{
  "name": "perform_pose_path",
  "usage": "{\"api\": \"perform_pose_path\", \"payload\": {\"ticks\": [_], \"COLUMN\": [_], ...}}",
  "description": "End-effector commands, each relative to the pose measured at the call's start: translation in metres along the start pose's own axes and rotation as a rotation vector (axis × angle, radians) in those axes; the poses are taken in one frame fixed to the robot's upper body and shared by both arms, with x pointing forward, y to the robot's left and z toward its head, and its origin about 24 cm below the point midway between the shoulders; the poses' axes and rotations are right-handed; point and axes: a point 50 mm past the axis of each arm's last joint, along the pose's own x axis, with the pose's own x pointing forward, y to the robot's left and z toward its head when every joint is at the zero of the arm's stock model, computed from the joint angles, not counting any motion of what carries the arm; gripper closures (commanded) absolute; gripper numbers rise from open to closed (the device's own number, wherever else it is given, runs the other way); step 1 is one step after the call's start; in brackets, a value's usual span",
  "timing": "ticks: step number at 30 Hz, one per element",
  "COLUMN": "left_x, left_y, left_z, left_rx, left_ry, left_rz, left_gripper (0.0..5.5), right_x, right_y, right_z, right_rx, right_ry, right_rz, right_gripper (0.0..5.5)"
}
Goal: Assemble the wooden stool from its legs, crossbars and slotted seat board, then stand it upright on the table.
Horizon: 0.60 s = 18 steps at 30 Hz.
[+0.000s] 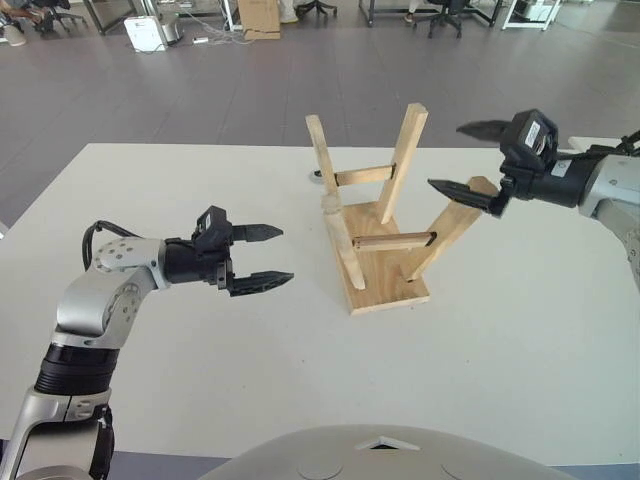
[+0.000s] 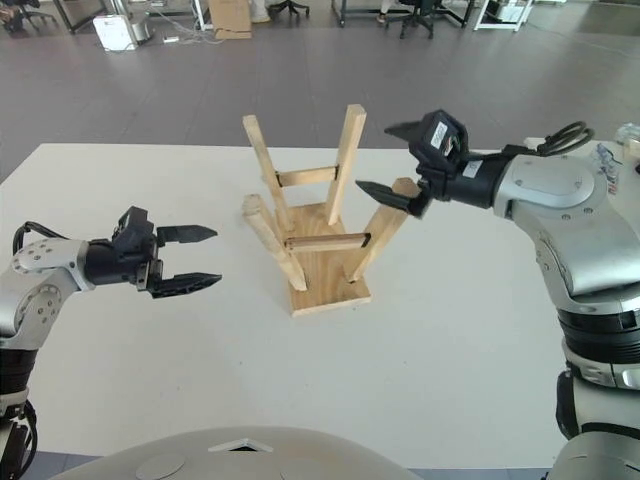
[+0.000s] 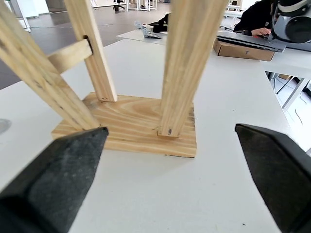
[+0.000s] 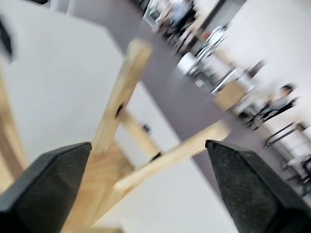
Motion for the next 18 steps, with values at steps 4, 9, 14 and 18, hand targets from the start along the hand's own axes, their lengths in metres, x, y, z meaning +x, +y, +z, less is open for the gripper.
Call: {"api": "perform_pose_path", "payload": {"ticks": [4, 9, 14, 18], "left_x": [-0.001, -0.004, 0.0, 0.002], "left_y": [-0.006, -0.012, -0.013, -0.011], "left_z": [0.0, -0.003, -0.002, -0.001], "left_rx": [-0.006, -0.019, -0.017, -0.011], "left_ry": [-0.054, -0.082, -0.09, -0.091], "left_rz": [0.064, 0.12, 0.115, 0.11], "left_gripper": [0.68, 0.68, 0.68, 0.68], "right_x": [0.025, 0.029, 0.038, 0.036], "right_y": [0.053, 0.065, 0.109, 0.142], "right_z": [0.056, 0.043, -0.02, -0.05], "right_rx": [-0.063, -0.144, -0.167, -0.12], "right_ry": [-0.25, -0.104, 0.195, 0.317], "right_rz": [-0.088, -0.364, -0.23, -0.09], "right_gripper": [1.09, 1.09, 1.09, 1.09]}}
